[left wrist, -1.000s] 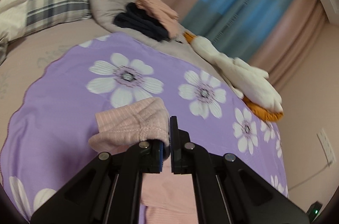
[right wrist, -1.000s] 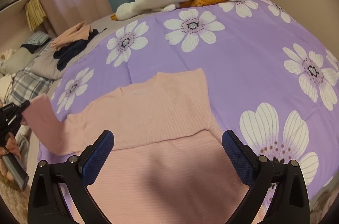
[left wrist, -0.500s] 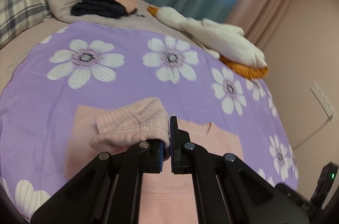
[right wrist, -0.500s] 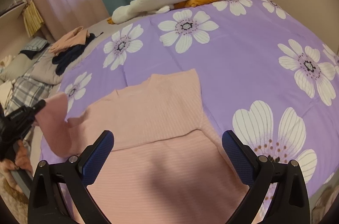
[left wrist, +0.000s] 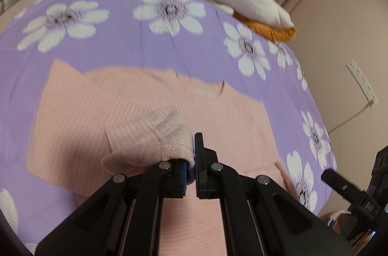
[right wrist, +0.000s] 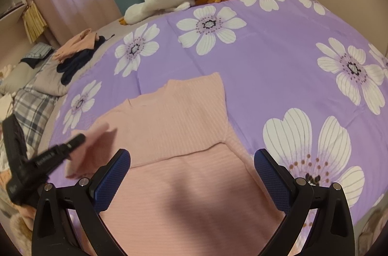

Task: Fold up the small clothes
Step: 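Fold the held sleeve across the sweater body and release it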

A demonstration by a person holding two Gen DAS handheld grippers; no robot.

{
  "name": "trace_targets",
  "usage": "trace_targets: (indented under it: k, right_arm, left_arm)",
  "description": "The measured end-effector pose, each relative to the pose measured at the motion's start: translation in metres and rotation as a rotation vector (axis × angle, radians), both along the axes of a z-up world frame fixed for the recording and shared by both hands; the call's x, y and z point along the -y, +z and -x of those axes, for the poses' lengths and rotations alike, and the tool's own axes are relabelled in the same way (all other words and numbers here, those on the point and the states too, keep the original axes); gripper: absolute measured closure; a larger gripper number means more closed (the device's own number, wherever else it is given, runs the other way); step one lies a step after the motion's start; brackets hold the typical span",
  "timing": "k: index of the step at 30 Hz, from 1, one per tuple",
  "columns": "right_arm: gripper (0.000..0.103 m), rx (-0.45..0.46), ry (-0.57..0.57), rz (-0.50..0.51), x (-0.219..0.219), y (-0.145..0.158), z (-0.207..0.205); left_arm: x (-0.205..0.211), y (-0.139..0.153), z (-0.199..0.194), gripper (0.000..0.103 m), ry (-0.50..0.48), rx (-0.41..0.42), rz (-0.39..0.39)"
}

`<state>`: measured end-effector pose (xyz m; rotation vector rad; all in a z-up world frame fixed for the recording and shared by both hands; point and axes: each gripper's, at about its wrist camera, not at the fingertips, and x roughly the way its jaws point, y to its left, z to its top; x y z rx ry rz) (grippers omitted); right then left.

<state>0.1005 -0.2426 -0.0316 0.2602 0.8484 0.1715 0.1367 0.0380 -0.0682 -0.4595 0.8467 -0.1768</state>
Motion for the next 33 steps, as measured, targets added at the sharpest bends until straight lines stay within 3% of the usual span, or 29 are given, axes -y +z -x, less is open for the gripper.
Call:
trace_targets:
  k: [8,14,16,18,20,26,30,33]
  right_arm:
    - [0.002,-0.030,0.003,0.007,0.001,-0.009,-0.002]
    - [0.002,-0.053,0.011,0.015,0.000,-0.016,-0.004]
    - [0.002,-0.056,0.017,0.021,-0.001,-0.017,-0.005]
    - [0.002,-0.062,0.024,0.025,-0.001,-0.018,-0.005]
    - [0.002,-0.064,0.033,0.031,-0.003,-0.019,-0.006]
    - [0.002,-0.066,0.082,0.052,-0.022,-0.019,-0.010]
    - [0.002,-0.059,0.152,0.085,-0.050,-0.015,-0.014]
    - [0.002,-0.040,0.237,0.099,-0.082,-0.010,-0.020]
  left_arm:
    - [0.009,-0.046,-0.003,0.101,-0.013,-0.127,0.031]
    - [0.010,-0.050,-0.001,0.096,-0.005,-0.142,0.051]
    - [0.006,-0.045,0.003,0.085,-0.021,-0.141,0.080]
    - [-0.003,-0.036,0.014,0.064,-0.016,-0.132,0.105]
    - [-0.014,-0.029,0.025,0.060,0.016,-0.122,0.102]
    - [-0.067,-0.018,0.063,0.060,0.180,-0.154,0.033]
    - [-0.099,-0.018,0.087,0.062,0.304,-0.178,-0.030]
    - [-0.118,-0.022,0.102,0.062,0.367,-0.196,-0.020]
